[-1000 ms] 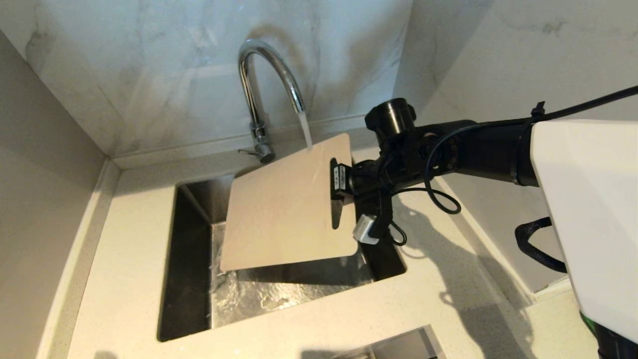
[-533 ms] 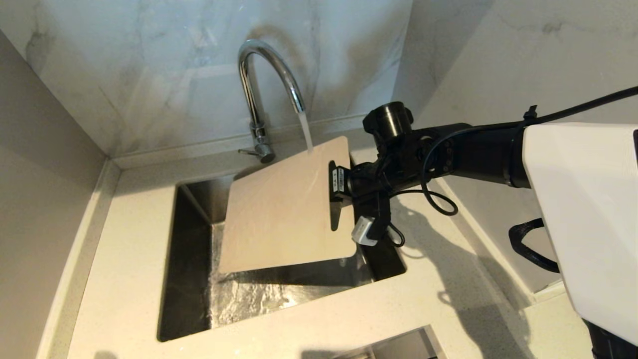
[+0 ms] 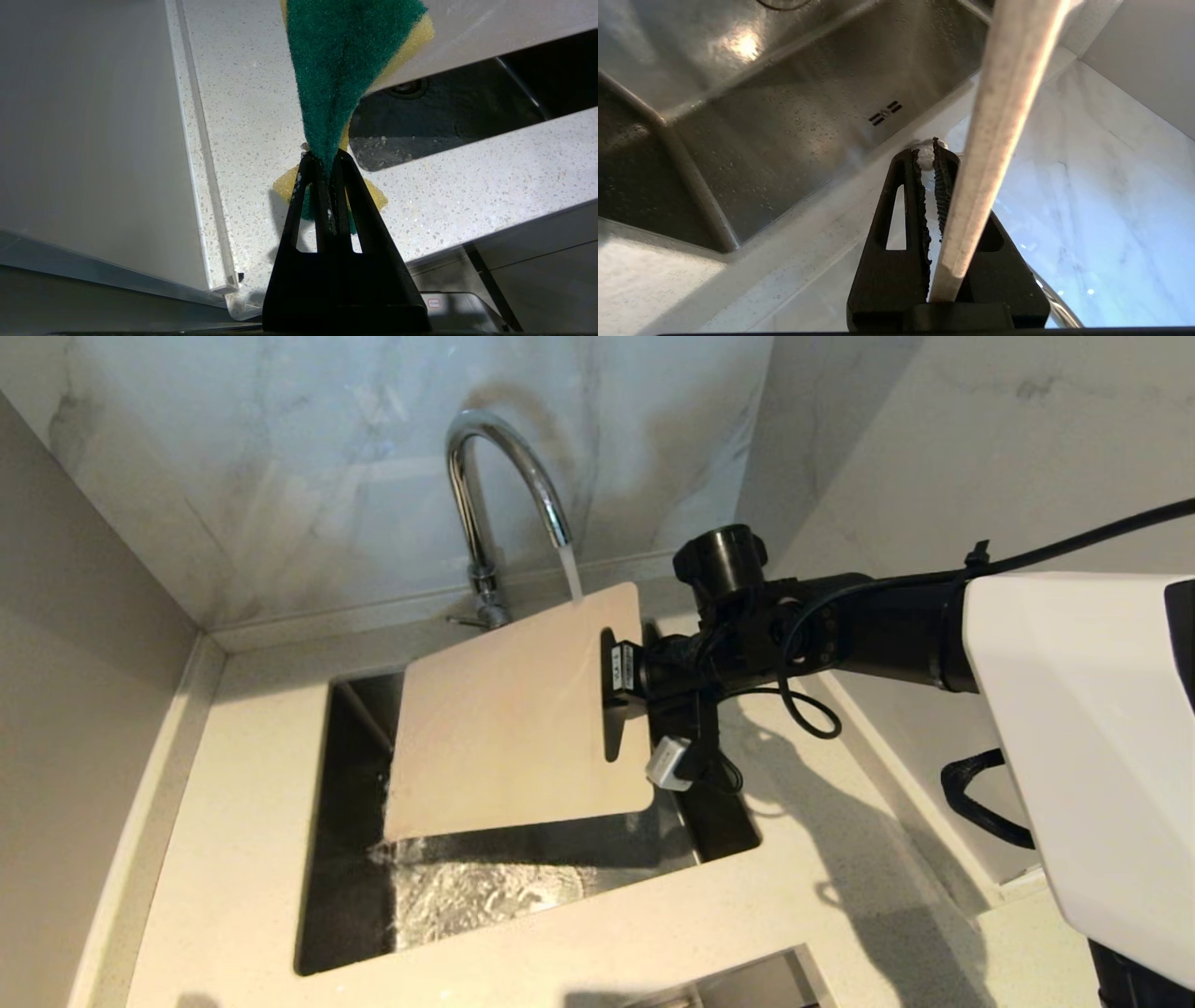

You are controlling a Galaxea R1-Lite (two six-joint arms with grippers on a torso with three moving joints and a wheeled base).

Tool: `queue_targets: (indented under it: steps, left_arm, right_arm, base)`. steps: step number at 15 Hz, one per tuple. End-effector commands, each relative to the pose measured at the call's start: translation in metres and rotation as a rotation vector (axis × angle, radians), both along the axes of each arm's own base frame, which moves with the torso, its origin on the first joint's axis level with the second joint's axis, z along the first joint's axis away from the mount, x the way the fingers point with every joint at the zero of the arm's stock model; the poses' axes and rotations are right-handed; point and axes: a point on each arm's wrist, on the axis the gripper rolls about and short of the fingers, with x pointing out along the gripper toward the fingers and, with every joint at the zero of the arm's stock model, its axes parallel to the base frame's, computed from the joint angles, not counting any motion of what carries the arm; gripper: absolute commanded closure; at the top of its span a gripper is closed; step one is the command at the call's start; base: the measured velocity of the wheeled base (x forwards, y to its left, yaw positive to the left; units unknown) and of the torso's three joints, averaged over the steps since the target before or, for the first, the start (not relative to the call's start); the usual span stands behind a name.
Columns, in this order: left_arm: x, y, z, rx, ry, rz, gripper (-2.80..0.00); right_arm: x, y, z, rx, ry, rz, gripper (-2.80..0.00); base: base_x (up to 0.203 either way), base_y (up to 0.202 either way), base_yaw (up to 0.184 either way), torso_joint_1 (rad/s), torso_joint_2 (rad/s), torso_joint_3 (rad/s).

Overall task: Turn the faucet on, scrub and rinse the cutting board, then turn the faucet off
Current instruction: Scrub the cutting board underwater

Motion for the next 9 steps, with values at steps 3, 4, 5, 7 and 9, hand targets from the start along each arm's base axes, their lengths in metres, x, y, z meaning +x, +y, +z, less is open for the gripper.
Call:
queue_targets:
  steps: [3,4,5,7,9]
  left_arm:
    - [0.0001,0.0,0.0001,0.001,0.0,0.001,0.0]
    - [0.0001,0.0,0.0001,0.0,0.0,0.001,0.0]
    - [0.0001,0.0,0.0001,0.0,0.0,0.001,0.0]
    - [0.0001,0.0,0.0001,0.001,0.0,0.001,0.0]
    - [0.0001,0.0,0.0001,0.001,0.0,0.001,0.0]
  right_arm:
    - [0.0017,0.0031,-0.0058,-0.011,0.001,0.016,0.0]
    - [0.0021,0.0033,-0.0066,-0.012,0.003,0.016,0.0]
    - [0.0021,0.0033,-0.0066,-0.012,0.001,0.017,0.0]
    - [0.0027,0.0036,-0.0084,-0.013,0.007,0.016,0.0]
    - [0.0017,0.0056,-0.0099,-0.013,0.015,0.027,0.0]
  base:
    - [0.0,0.0,0.0,0.0,0.0,0.0]
    - [0.0,0.0,0.0,0.0,0.0,0.0]
    - [0.0,0.0,0.0,0.0,0.0,0.0]
    - [0.0,0.0,0.0,0.0,0.0,0.0]
    - [0.0,0.0,0.0,0.0,0.0,0.0]
